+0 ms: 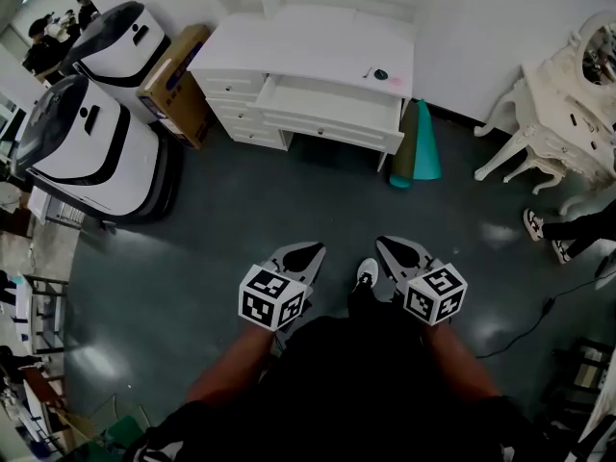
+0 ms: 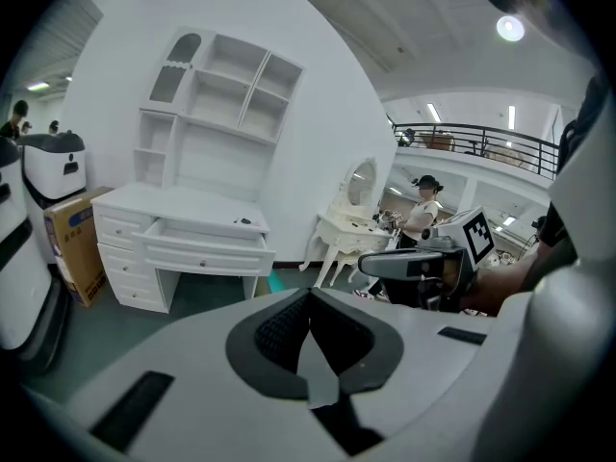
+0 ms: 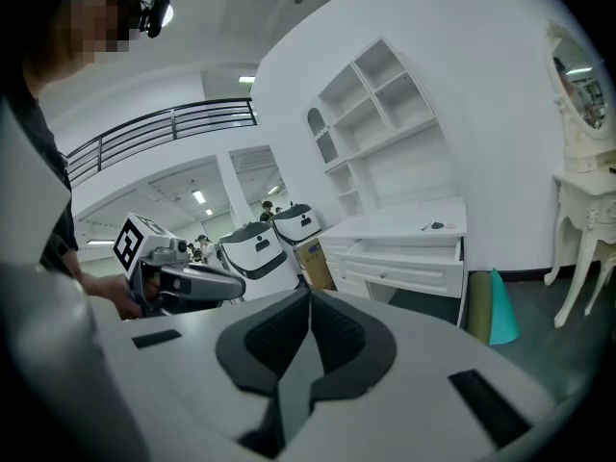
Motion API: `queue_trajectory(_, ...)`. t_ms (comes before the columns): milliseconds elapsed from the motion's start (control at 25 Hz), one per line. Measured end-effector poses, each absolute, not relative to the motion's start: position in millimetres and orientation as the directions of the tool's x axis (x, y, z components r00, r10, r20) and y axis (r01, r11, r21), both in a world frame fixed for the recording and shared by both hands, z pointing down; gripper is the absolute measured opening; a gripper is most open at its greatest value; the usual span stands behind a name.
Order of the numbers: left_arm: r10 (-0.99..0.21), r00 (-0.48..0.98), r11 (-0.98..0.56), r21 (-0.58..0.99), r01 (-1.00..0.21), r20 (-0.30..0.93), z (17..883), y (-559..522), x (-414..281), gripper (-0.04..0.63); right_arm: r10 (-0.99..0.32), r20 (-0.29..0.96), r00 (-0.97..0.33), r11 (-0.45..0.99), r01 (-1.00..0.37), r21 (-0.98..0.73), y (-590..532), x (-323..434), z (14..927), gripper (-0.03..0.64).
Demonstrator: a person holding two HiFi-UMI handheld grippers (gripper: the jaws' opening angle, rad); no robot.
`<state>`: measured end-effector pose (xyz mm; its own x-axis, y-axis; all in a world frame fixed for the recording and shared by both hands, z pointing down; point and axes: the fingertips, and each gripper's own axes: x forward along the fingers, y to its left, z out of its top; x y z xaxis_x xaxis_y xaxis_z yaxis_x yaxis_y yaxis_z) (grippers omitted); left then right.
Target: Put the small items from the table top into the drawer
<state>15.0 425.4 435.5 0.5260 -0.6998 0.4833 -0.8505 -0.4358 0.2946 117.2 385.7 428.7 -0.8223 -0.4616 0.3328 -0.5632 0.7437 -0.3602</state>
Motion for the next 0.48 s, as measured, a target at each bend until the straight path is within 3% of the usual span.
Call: queue_trajectory(480, -0.729, 0.498, -0.416, 0.273, -0.867, 0.47, 413.5, 291.2, 39.3, 0.011, -0.409, 0.315, -0.857, 0.788, -0.505, -0.351, 257.8, 129.2, 420.4, 0.028)
